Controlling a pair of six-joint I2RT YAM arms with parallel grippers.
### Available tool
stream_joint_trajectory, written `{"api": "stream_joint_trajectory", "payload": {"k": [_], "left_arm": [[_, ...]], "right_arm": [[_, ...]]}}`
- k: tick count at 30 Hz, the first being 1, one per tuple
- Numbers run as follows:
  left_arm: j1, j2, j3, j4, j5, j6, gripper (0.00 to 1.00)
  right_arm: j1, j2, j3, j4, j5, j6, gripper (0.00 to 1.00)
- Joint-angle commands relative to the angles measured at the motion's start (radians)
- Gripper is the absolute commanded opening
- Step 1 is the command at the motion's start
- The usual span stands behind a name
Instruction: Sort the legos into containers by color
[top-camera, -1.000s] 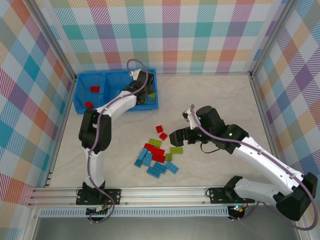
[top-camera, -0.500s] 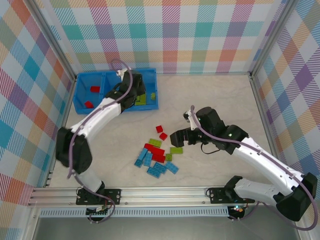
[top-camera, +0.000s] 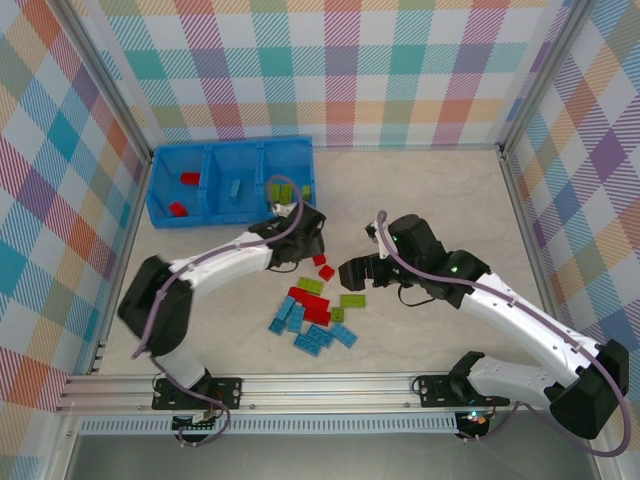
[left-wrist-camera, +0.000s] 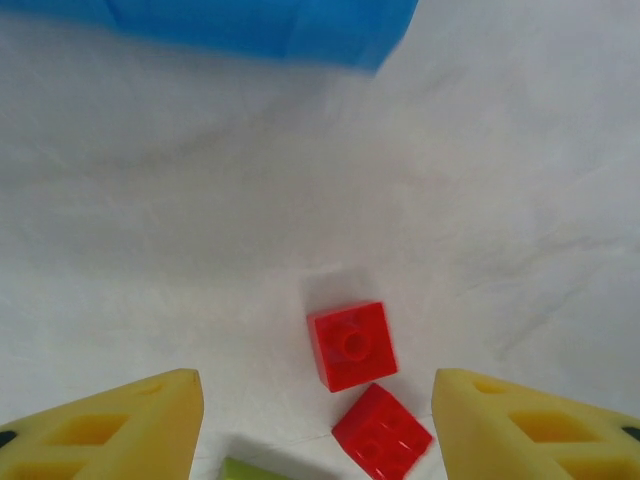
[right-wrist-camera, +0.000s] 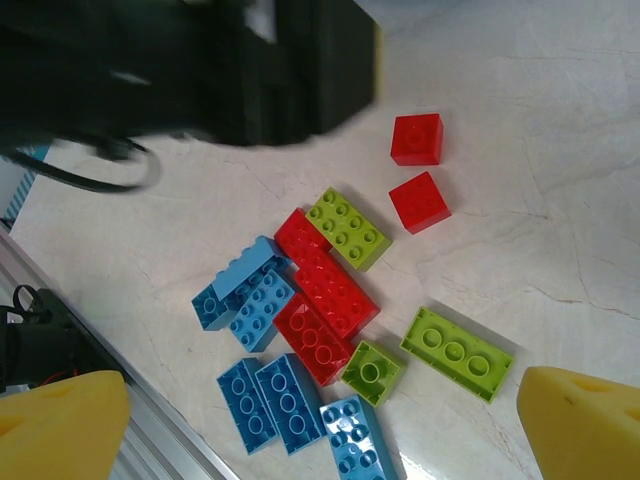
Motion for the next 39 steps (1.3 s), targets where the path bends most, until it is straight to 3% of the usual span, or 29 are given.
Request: {"api": "stream_joint_trajectory", "payload": {"k": [1, 13, 20, 24, 27, 30, 34, 39], "left_arm": [[-0.015, 0.074, 0.046, 0.032, 0.052, -0.038, 0.67], [-0.015, 0.232, 0.121, 0.04, 0.047, -0.022, 0.75], [-0.014, 0.256, 0.122, 0.012, 0.048, -0.009, 0.62], [-0.015, 0.25, 0.111, -0.003, 0.035, 0.001, 0.47], [-0.014, 0.221, 0.093, -0.002, 0.032, 0.002, 0.35], [-0.013, 0.164, 0.08, -0.019, 0.014, 0.008, 0.29], [0.014, 0.031, 0.077, -0.057, -0.053, 0.052, 0.28], [0.163, -0.149, 0.091, -0.075, -0.094, 0.137, 0.29]], "right_arm": [[0.0, -0.039, -0.019, -0.01, 0.019, 0.026, 1.0], [0.0, -0.088, -0.049, -0.018, 0.029, 0.047, 1.0], [0.0, -0.086, -0.051, -0.008, 0.025, 0.049, 1.0], [0.0, -0.077, -0.05, -0.006, 0.015, 0.049, 1.0], [-0.001, -0.072, -0.051, -0.008, 0.009, 0.051, 1.0], [0.0, -0.072, -0.049, -0.009, 0.005, 0.054, 1.0], [0.0, -0.074, -0.048, -0.001, -0.018, 0.05, 1.0], [0.0, -0.05, -0.051, 0.003, -0.072, 0.043, 1.0]]}}
